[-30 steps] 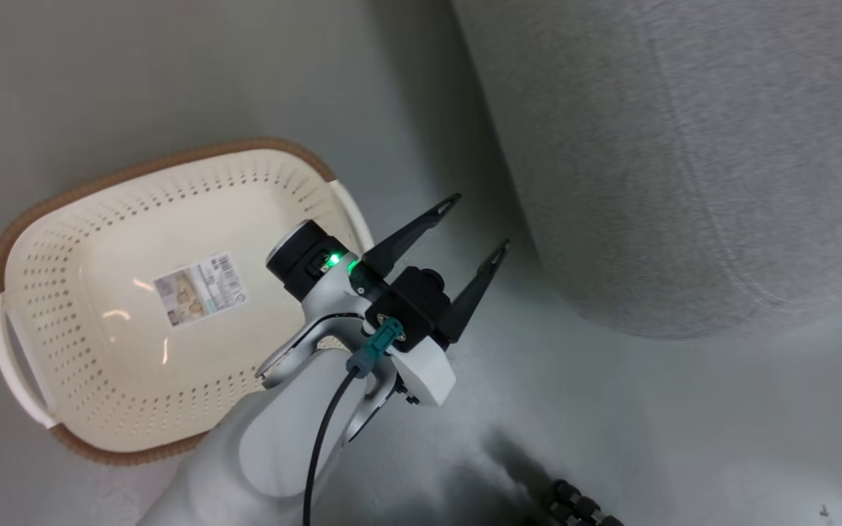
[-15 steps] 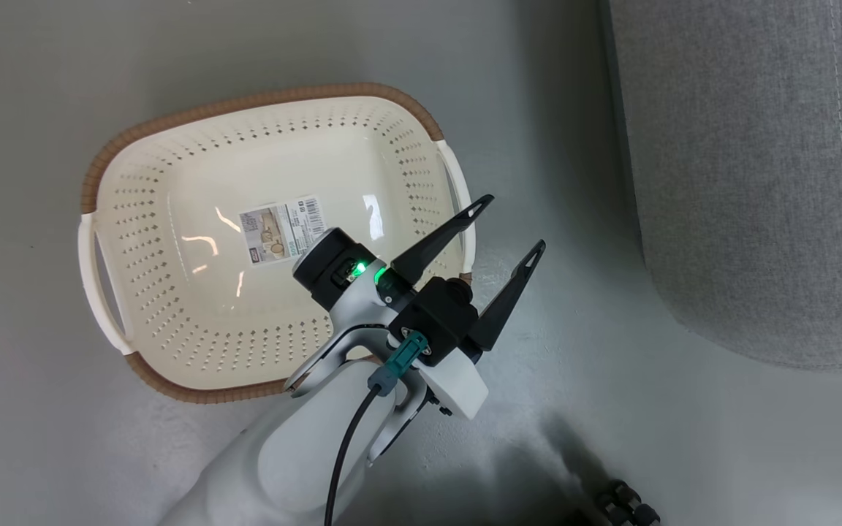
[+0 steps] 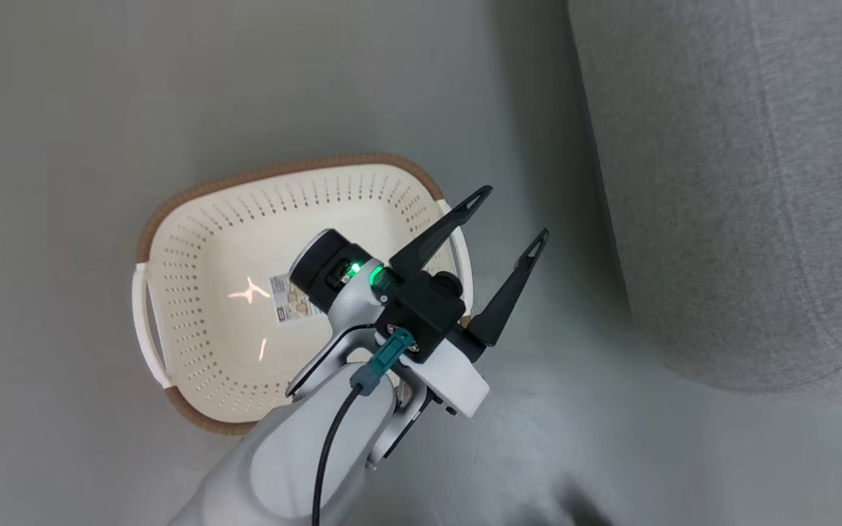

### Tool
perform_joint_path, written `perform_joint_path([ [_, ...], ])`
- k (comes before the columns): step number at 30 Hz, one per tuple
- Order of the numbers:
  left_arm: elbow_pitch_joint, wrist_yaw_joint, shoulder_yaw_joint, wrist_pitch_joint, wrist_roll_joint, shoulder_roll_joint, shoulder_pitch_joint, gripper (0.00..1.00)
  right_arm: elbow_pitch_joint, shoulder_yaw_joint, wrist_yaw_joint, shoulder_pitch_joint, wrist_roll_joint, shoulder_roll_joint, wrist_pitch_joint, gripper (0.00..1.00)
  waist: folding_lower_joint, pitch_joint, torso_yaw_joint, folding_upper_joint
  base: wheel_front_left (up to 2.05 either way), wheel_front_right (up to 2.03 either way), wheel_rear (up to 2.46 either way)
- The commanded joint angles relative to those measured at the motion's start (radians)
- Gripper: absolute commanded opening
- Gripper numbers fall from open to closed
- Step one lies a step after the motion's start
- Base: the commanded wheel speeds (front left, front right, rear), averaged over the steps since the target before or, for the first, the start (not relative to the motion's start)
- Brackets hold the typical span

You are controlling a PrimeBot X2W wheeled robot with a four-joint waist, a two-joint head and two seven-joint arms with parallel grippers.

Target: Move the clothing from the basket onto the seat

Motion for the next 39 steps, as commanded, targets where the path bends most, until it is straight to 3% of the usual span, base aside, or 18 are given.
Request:
perform_joint_path([
  [1,-0.031,0.004,0.033,-0.005,-0.006,-0.004,0.036,1.00,-0.045,0.009,0.000,0.067,0.009,-0.047,-0.005,1.00,0.0000,-0.060,0.004,-0.0001,0.00,0.00,0.00],
  [8,-0.054,-0.014,0.136,-0.005,0.008,-0.004,0.134,1.00,-0.235,0.041,0.000,0.215,0.011,-0.006,-0.005,1.00,0.0000,-0.192,0.021,-0.0001,0.00,0.00,0.00],
  [16,-0.096,-0.023,0.299,-0.005,0.015,-0.004,0.271,1.00,-0.370,0.110,0.000,0.315,0.026,0.053,-0.005,1.00,0.0000,-0.335,0.067,-0.0001,0.00,0.00,0.00],
  [22,-0.104,-0.033,0.419,-0.005,0.030,-0.004,0.361,1.00,-0.426,0.156,0.000,0.391,0.036,0.094,-0.005,1.00,0.0000,-0.412,0.115,-0.0001,0.00,0.00,0.00],
  [29,-0.118,-0.005,0.563,-0.005,0.057,-0.004,0.450,1.00,-0.472,0.218,0.000,0.491,0.017,0.129,-0.005,1.00,0.0000,-0.482,0.166,-0.0001,0.00,0.00,0.00],
  [39,-0.160,0.021,0.716,-0.005,0.100,-0.004,0.568,1.00,-0.514,0.186,0.000,0.623,-0.002,0.216,-0.005,1.00,0.0000,-0.545,0.188,-0.0001,0.00,0.00,0.00],
])
